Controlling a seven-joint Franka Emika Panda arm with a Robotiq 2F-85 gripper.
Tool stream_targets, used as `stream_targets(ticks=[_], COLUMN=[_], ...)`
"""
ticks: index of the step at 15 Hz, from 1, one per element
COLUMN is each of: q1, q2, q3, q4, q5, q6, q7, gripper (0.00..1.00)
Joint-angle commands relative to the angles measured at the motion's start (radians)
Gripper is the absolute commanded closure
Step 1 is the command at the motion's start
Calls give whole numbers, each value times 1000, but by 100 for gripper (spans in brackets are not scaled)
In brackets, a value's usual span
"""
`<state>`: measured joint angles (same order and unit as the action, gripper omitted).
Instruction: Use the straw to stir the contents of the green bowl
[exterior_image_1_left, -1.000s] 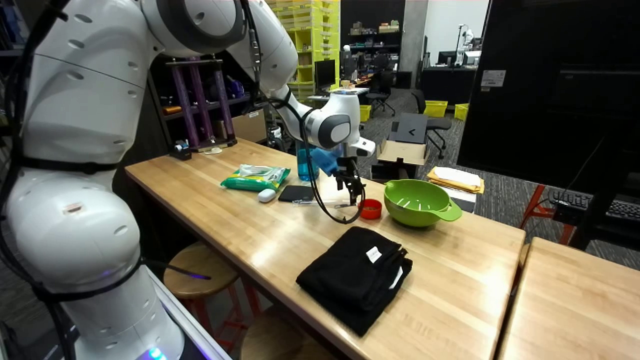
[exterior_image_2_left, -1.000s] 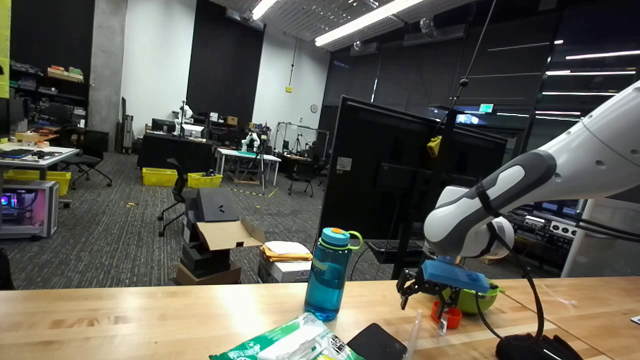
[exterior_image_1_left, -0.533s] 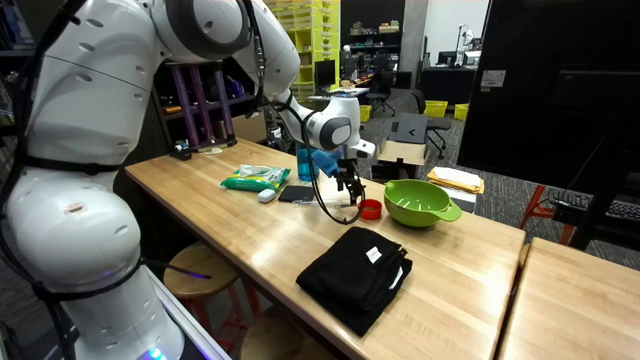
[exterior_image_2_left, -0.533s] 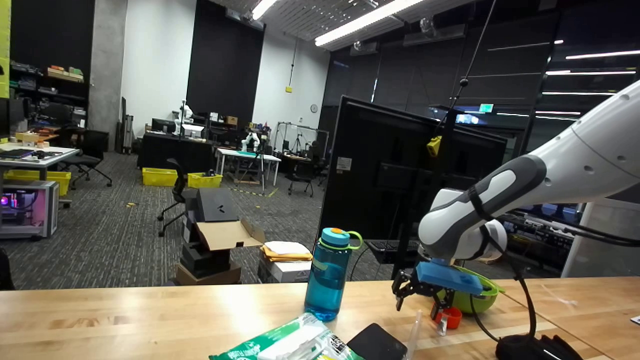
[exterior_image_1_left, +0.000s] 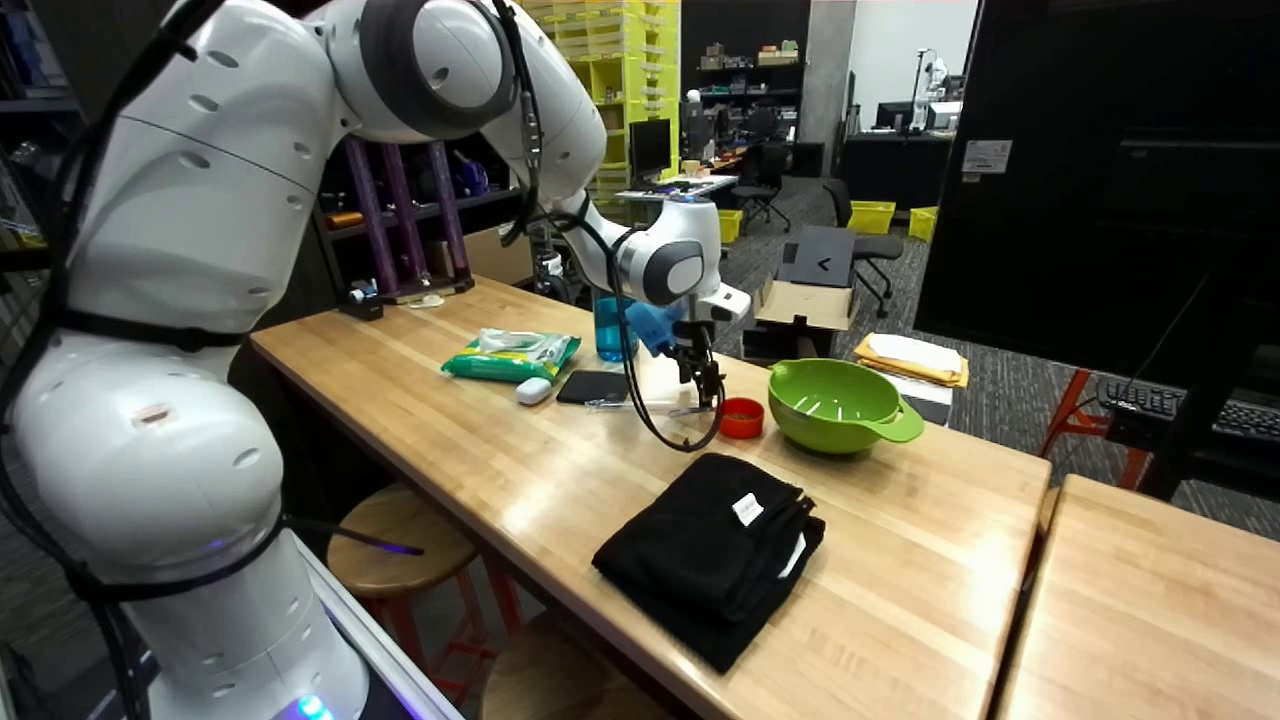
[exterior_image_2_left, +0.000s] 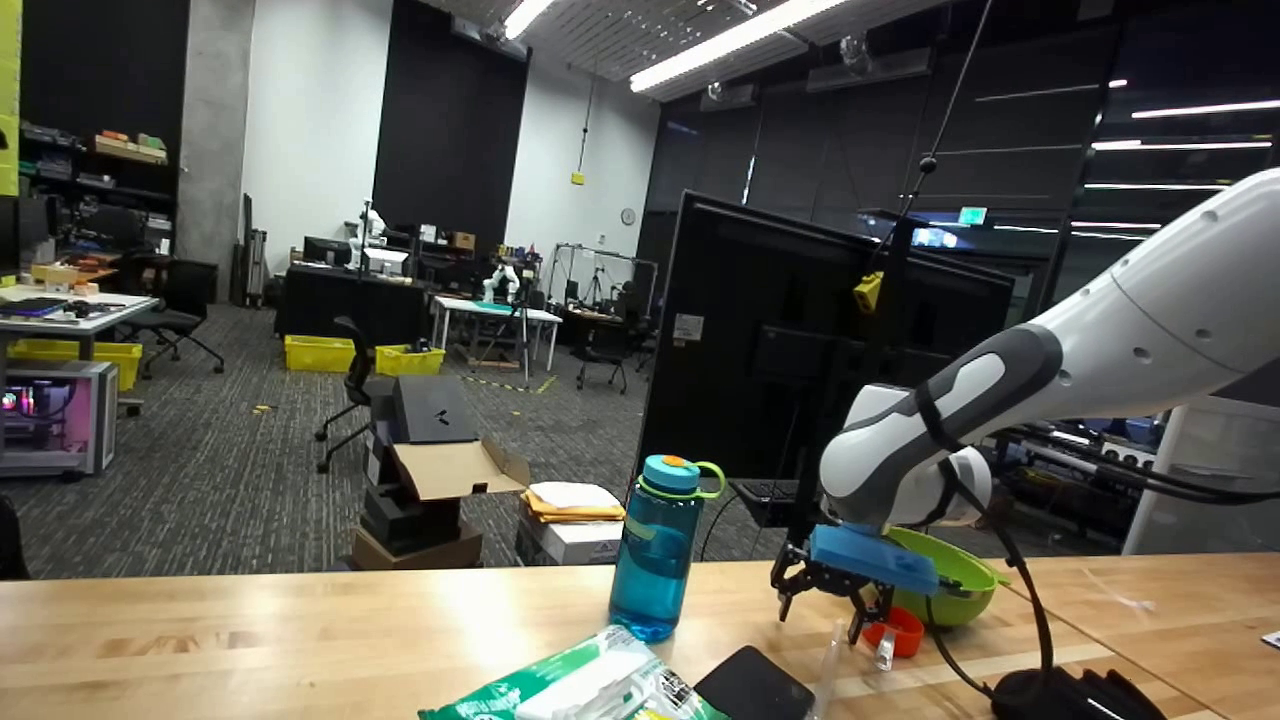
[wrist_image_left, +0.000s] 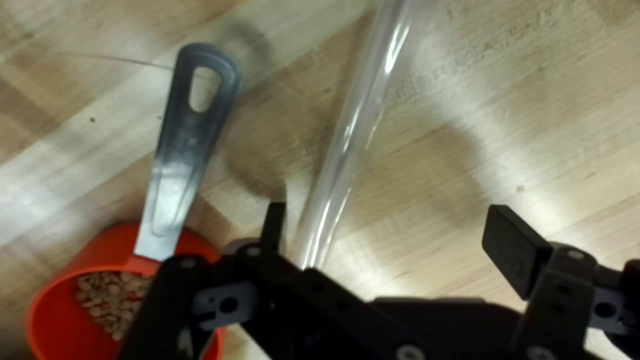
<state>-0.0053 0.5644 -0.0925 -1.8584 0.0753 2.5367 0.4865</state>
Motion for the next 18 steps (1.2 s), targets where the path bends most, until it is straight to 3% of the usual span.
stream_targets(ticks=[1,3,4,7,16,18], q1=[25,25,24,21,15,19], q2=[13,13,13,9,-4,-15], q3=[-25,-28,-29,-30,-43,-43], q4=[29,31,33,30,21,15], q5=[24,26,27,28,25,21], q6=[-15,-16,-15,-14,-49,-56], q7=[49,67,72,89,104,101], gripper=[0,2,26,36,100,100])
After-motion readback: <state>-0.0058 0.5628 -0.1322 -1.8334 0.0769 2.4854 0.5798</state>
